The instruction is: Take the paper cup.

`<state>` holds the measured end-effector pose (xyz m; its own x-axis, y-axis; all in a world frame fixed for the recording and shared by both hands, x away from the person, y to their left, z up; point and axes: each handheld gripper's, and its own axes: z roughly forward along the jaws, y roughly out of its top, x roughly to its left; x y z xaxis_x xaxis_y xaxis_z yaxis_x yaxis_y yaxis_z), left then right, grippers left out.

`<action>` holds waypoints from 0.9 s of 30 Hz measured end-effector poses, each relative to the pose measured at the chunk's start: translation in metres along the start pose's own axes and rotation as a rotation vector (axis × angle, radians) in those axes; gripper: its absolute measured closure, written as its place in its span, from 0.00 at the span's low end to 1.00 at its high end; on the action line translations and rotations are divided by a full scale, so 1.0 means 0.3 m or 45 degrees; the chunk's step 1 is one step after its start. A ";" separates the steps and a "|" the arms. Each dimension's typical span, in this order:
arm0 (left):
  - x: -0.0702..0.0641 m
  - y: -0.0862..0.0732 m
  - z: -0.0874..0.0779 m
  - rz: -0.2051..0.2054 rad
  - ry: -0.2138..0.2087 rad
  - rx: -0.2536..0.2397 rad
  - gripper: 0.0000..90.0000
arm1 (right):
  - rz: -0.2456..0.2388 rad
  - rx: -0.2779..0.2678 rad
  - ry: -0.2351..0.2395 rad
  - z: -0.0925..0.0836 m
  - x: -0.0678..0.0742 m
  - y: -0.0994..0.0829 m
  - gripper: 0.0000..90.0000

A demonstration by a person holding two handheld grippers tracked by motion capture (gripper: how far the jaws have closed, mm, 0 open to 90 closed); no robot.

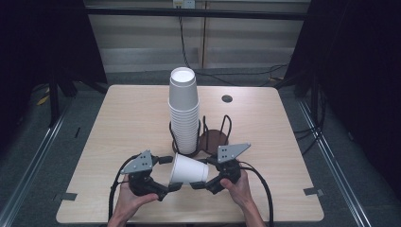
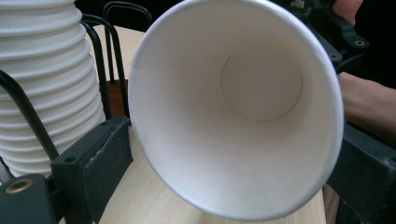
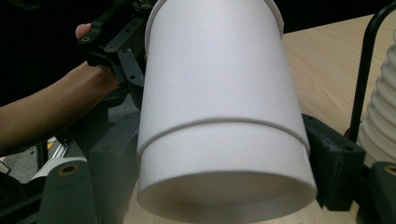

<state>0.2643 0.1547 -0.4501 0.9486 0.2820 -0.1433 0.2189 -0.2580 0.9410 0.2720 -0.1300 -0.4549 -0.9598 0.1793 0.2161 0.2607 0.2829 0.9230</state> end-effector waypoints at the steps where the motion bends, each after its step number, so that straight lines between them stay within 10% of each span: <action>1: 0.000 0.002 -0.003 -0.010 -0.015 -0.014 0.07 | -0.001 0.000 0.008 0.001 0.000 0.000 0.25; 27: 0.007 0.008 0.020 -0.024 -0.098 -0.035 0.04 | -0.035 0.010 0.048 0.022 0.010 0.010 0.25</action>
<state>0.2683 0.1492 -0.4498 0.9594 0.2143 -0.1834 0.2316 -0.2276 0.9458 0.2706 -0.1225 -0.4534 -0.9697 0.1362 0.2026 0.2349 0.2948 0.9262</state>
